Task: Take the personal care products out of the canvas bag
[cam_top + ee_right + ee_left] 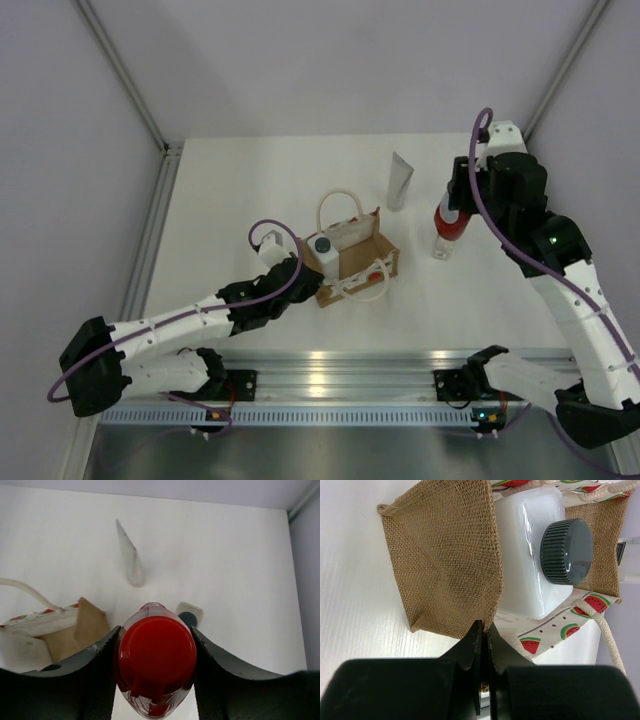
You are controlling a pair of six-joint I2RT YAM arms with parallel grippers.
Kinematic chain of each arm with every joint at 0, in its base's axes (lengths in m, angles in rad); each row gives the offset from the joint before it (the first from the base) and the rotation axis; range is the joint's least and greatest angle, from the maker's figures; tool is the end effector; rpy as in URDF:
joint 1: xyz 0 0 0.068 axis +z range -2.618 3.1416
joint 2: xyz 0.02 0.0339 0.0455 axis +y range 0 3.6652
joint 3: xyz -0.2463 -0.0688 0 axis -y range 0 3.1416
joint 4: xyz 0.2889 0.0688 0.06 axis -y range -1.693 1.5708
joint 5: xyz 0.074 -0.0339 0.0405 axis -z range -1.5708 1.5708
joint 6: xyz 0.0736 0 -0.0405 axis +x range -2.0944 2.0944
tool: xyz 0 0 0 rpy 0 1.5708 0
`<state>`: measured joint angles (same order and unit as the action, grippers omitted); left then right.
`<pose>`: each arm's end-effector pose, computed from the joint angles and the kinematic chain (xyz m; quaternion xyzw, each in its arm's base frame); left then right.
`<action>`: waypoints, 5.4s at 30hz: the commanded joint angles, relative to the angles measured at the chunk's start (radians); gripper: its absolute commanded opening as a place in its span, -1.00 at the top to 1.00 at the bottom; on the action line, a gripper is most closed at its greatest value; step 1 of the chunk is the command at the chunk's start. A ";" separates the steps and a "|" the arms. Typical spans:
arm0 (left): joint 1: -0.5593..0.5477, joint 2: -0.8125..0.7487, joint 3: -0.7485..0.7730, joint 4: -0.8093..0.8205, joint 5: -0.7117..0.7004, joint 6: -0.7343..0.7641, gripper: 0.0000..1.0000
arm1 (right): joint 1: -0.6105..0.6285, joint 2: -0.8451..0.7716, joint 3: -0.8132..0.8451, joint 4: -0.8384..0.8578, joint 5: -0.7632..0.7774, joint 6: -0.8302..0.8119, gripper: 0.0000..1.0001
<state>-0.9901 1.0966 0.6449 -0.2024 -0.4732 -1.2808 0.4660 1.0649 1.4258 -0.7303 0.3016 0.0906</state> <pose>0.1950 -0.2361 0.1756 -0.2289 0.8476 -0.3014 0.3720 0.2638 0.1082 0.4350 -0.0688 0.8171 0.0344 0.5713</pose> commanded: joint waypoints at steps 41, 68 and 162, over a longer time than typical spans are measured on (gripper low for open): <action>0.004 -0.003 -0.002 -0.009 -0.033 0.031 1.00 | -0.457 0.035 -0.644 0.583 0.019 0.175 -0.14; 0.002 0.025 0.009 -0.012 -0.047 0.017 1.00 | -0.088 -0.096 -0.305 0.296 -0.409 0.172 -0.52; 0.002 -0.027 0.032 -0.012 -0.058 0.067 -0.35 | 0.231 0.032 -0.019 0.184 0.047 0.043 1.00</action>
<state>-0.9890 1.1007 0.6506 -0.2131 -0.5137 -1.2457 0.7719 1.1946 1.3437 -0.5728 0.2993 0.1497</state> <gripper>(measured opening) 0.641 0.478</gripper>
